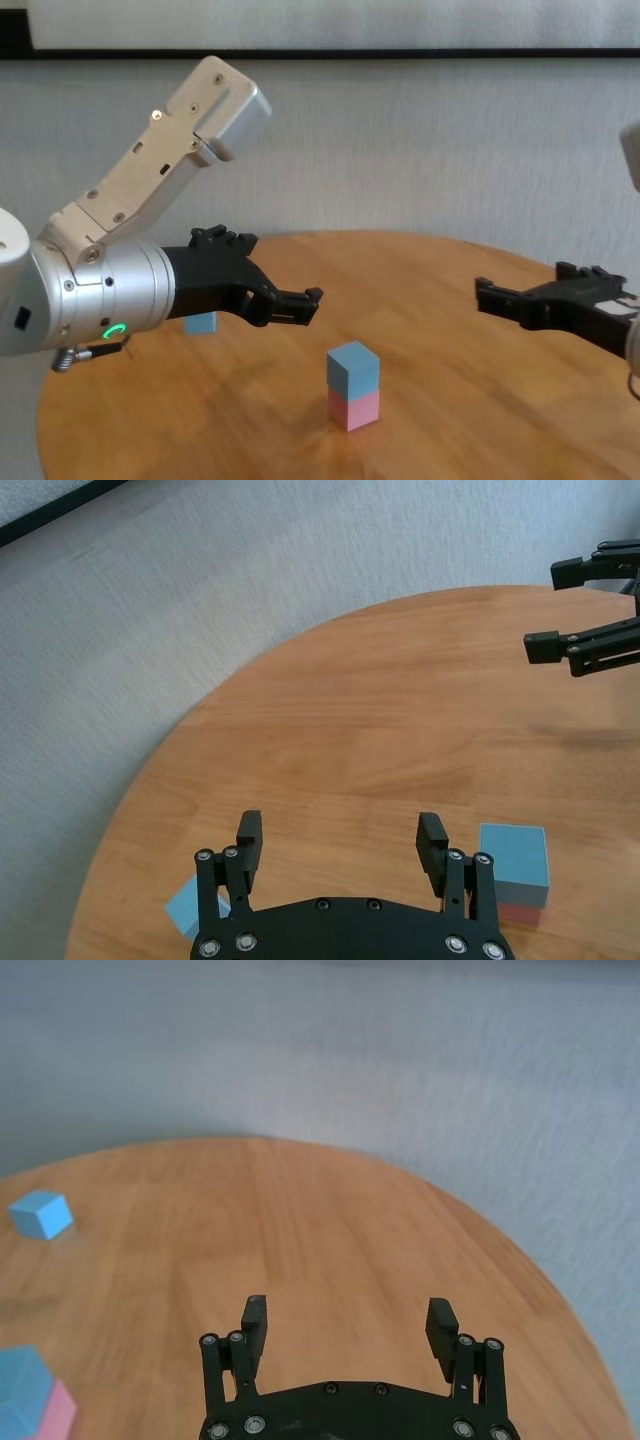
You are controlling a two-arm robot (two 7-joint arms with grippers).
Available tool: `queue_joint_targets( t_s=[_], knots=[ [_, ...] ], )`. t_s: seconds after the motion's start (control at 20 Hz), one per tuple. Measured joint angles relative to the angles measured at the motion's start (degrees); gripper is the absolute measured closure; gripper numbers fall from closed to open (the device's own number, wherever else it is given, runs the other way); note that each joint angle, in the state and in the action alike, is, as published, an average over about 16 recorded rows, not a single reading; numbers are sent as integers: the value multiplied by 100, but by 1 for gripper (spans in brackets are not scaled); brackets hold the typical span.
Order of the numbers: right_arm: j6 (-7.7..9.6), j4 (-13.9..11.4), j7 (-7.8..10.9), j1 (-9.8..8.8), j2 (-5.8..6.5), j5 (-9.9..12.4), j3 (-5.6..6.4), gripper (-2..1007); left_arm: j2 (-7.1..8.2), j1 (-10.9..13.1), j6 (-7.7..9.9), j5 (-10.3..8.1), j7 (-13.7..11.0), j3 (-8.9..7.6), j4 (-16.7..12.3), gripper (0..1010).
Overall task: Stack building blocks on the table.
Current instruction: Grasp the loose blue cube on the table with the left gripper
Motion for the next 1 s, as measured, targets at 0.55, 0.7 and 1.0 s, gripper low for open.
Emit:
queue_joint_targets(
  t_s=[0.55,0.7,1.0],
  knots=[
    [-26,140,-155,29,112,-152,166,0,-22,-23,-54,-24,-53,-16,89,10],
    [-35,143,-167,27,124,-178,168,0,-54,-68,-121,-59,-106,-31,217,10],
    [-30,140,-148,24,115,-161,161,0,-117,-217,-278,-153,-219,-88,545,10]
  ],
)
